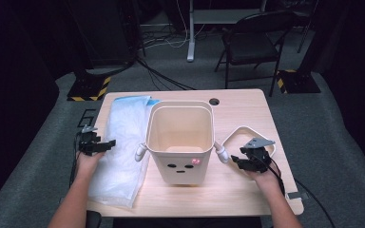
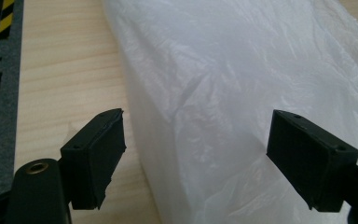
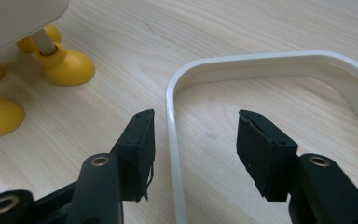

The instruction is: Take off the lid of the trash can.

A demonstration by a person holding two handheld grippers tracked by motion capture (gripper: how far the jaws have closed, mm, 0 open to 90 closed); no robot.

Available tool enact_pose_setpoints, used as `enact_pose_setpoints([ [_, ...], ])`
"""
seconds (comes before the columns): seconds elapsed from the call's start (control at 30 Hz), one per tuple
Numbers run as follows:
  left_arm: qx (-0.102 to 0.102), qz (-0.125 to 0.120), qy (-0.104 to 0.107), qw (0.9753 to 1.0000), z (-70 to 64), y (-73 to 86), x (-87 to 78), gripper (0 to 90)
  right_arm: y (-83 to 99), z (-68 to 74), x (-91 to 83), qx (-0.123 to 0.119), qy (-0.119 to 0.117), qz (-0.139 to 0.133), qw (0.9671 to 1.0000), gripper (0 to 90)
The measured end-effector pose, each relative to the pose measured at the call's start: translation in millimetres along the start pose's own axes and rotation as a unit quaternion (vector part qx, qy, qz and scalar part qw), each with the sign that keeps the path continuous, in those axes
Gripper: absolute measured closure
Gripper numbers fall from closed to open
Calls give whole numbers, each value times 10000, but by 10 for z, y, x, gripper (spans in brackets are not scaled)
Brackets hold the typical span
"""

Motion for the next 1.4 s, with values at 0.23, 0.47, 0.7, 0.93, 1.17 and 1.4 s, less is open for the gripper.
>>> enact_pose_setpoints([
  [0.23,-21,402,208,9990,-58,90,130,157,9,-14,-16,41,5,-25,10000,462],
  [0.47,325,599,95,9976,-151,126,146,218,18,-1,-11,-32,21,27,10000,464],
  [0.7,583,701,103,9958,-378,185,109,242,6,12,-25,-44,-1,-1,10000,464],
  [0.93,465,554,106,9973,-460,123,102,102,-1,26,-28,-70,-11,-8,10000,465],
  [1.17,-1,441,170,9989,-448,22,225,0,1,29,-9,-72,-31,15,10000,466],
  [1.4,129,574,-8,9983,-485,49,354,0,9,30,0,-60,-43,24,10000,468],
])
Point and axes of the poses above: each handheld gripper's, and its own axes: x roughly forward along the jaws, y roughly out of its underside, z roughly to its left, the point moved 6 cm from there along x, roughly forward along the jaws, and after that the axes turned 4 degrees about -z, right-handed, at the moved point
